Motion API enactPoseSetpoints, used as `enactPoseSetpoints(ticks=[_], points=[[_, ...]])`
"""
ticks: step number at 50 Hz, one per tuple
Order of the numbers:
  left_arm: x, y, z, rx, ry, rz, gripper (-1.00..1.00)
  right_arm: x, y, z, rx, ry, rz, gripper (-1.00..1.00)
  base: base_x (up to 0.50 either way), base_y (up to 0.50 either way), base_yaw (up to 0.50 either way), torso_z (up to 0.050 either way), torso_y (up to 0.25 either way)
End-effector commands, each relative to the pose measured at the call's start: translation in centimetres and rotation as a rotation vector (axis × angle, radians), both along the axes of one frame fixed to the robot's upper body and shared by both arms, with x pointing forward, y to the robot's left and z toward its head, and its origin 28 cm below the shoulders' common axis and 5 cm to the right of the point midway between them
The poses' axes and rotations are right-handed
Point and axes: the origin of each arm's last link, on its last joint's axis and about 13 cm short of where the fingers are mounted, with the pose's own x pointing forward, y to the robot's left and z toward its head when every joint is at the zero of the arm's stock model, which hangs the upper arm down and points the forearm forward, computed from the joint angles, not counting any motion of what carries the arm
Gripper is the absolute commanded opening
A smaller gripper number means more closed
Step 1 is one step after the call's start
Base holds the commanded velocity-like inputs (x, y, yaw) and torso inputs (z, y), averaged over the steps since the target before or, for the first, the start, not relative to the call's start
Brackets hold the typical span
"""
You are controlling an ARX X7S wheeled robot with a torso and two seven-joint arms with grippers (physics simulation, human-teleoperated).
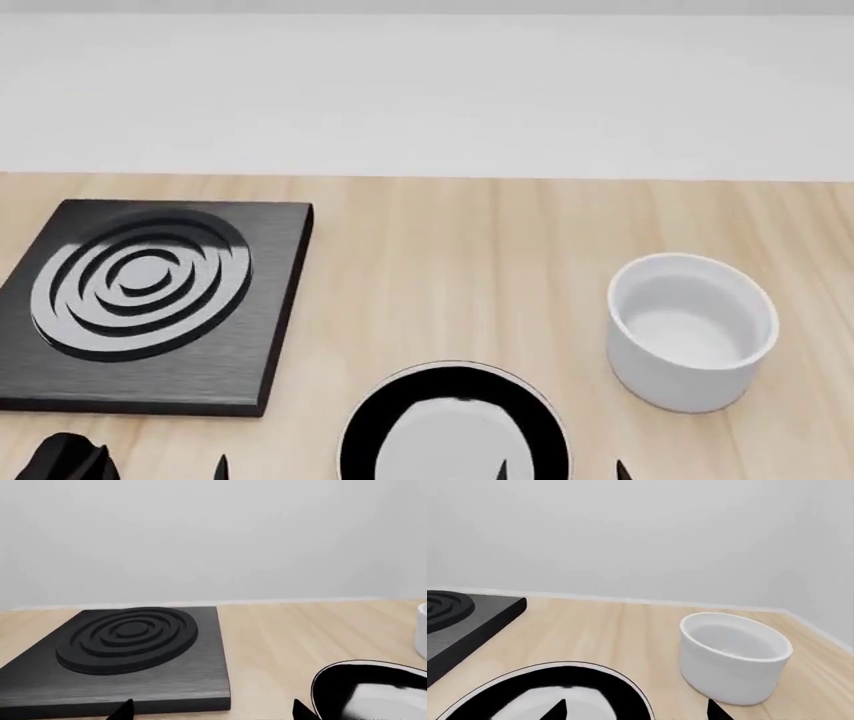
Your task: Put the frying pan on the cabinet shelf.
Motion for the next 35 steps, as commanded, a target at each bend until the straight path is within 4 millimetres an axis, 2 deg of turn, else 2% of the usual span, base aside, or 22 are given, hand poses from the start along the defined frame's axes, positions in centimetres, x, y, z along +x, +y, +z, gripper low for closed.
enactPoseSetpoints(ticks=[1, 5, 17, 19, 28, 35], points=[[0.0, -0.1, -0.1, 0.009, 0.008, -0.002, 1.0, 0.0, 0.0, -0.1, -0.005, -0.006, 0.0, 1.0, 0.5, 0.0, 0.0, 0.0, 0.0], [0.0, -0.1, -0.1, 0.017, 0.006, -0.005, 1.0, 0.0, 0.0, 0.0, -0.018, -0.01, -0.006, 1.0, 0.5, 0.0, 0.0, 0.0, 0.0], [-0.1, -0.1, 0.1, 0.004, -0.001, -0.009, 1.0, -0.1, 0.0, 0.1, -0.025, -0.02, -0.002, 1.0, 0.0, 0.0, 0.0, 0.0, 0.0], [-0.2, -0.4, 0.3, -0.043, 0.009, -0.012, 1.0, -0.2, 0.0, 0.1, -0.024, -0.021, -0.002, 1.0, 0.0, 0.0, 0.0, 0.0, 0.0], [-2.2, -2.3, 4.4, -0.045, -0.034, -0.101, 1.0, -0.2, -0.1, 0.1, -0.026, -0.022, -0.01, 1.0, 0.0, 0.0, 0.0, 0.0, 0.0], [-3.4, -2.8, 7.4, -0.066, -0.031, -0.159, 1.0, -0.2, -0.2, 0.2, -0.028, -0.023, -0.016, 1.0, 0.0, 0.0, 0.0, 0.0, 0.0]])
